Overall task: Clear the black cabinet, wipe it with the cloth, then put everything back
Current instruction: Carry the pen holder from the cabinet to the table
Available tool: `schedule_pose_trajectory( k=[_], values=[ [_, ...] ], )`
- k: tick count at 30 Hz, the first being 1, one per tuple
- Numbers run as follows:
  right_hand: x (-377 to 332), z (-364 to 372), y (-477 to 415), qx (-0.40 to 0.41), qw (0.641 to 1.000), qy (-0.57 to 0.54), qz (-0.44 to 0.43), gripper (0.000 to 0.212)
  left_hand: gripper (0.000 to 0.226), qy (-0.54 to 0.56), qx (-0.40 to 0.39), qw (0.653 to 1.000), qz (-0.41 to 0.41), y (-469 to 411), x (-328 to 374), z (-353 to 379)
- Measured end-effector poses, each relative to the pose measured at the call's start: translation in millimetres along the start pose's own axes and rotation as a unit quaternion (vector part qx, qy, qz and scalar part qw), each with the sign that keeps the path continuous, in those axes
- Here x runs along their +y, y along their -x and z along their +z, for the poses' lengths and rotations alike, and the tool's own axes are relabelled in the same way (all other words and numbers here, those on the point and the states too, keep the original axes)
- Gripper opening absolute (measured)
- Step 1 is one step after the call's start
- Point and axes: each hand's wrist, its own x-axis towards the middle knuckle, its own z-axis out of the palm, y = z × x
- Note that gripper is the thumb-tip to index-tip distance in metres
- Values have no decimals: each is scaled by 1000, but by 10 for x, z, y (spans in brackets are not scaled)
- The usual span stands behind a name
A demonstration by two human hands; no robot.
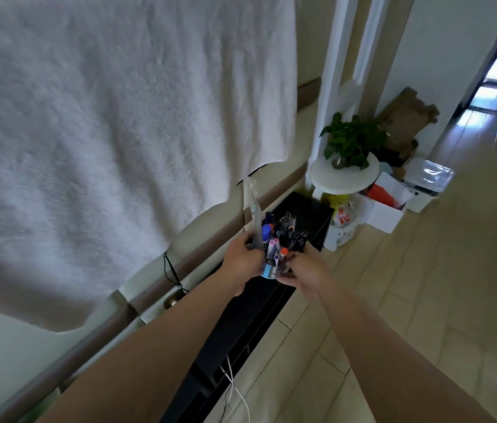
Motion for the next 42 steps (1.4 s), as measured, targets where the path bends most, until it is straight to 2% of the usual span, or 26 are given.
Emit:
schedule_pose_trajectory(
  k=[7, 12, 18, 25, 30, 33, 38, 42],
  values=[
    [-118, 112, 119, -89, 994, 67, -18, 31, 39, 0, 75, 997, -1, 357, 129, -173],
    [-120, 317, 168, -154, 980, 121, -25, 27, 50, 12, 122, 992, -8, 683, 130, -364],
    [17, 696, 382, -218, 959, 178, -24, 27, 51, 16, 193, 981, -10, 1068, -40, -750],
    [288, 1276, 892, -227, 953, 199, -33, 15, 47, 20, 232, 973, -2, 1680, -223, -1328],
    [603, 1800, 1380, -225, 951, 212, -25, 18, 46, 29, 239, 970, 8, 2182, -512, -1906],
    [905, 2276, 1794, -233, 947, 219, -18, 22, 54, 32, 245, 969, 0, 2545, -806, -2481],
    [1394, 3070, 2413, -254, 942, 220, -9, 21, 46, 38, 256, 966, -9, 3162, -1191, -3376],
    [1652, 3499, 2807, -268, 936, 227, 0, 25, 48, 43, 288, 957, -11, 3667, -1285, -3756]
  ],
)
